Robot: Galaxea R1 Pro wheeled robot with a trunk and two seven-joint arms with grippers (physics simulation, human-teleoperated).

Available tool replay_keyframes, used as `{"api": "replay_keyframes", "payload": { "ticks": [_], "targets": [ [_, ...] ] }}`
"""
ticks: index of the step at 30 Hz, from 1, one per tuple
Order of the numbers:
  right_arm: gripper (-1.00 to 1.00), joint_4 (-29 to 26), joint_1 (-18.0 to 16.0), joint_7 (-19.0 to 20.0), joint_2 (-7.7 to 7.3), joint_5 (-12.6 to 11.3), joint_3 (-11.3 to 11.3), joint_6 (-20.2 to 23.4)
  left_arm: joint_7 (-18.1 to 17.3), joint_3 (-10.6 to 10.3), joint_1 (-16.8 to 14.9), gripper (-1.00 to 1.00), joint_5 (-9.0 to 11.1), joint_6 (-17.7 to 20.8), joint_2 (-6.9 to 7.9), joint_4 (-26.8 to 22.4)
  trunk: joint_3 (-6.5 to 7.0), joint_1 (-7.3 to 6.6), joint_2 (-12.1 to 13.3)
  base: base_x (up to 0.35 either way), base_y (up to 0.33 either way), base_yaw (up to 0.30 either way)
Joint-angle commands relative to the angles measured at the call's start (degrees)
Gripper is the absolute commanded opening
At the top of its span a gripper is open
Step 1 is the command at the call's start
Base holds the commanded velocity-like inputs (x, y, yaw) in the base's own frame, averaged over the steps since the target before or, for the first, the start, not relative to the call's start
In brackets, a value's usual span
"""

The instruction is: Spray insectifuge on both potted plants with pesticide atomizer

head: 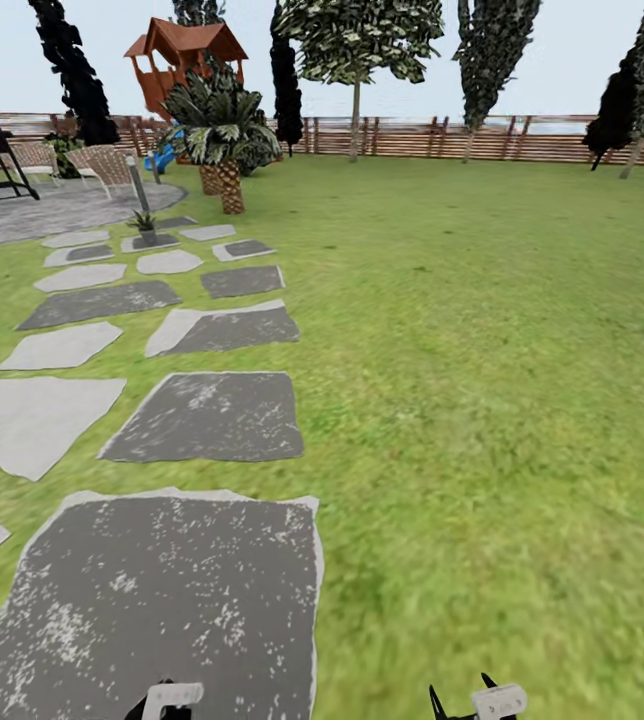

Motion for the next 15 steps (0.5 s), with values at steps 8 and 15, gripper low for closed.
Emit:
{"api": "replay_keyframes", "payload": {
  "ticks": [8,15],
  "targets": [
    [1.00,0.0,0.0,0.0,-0.04,0.1,0.1,-0.1,0.1,0.0,0.0,-1.00,0.1,-0.2,-0.08,0.3,0.41,-0.01,0.0,0.000,0.000,0.224],
    [1.00,0.0,0.0,0.0,-0.04,0.1,0.1,-0.1,0.1,0.0,0.0,-1.00,0.2,-0.3,-0.07,0.4,0.80,-0.01,0.0,0.000,0.000,0.224]
  ]
}}
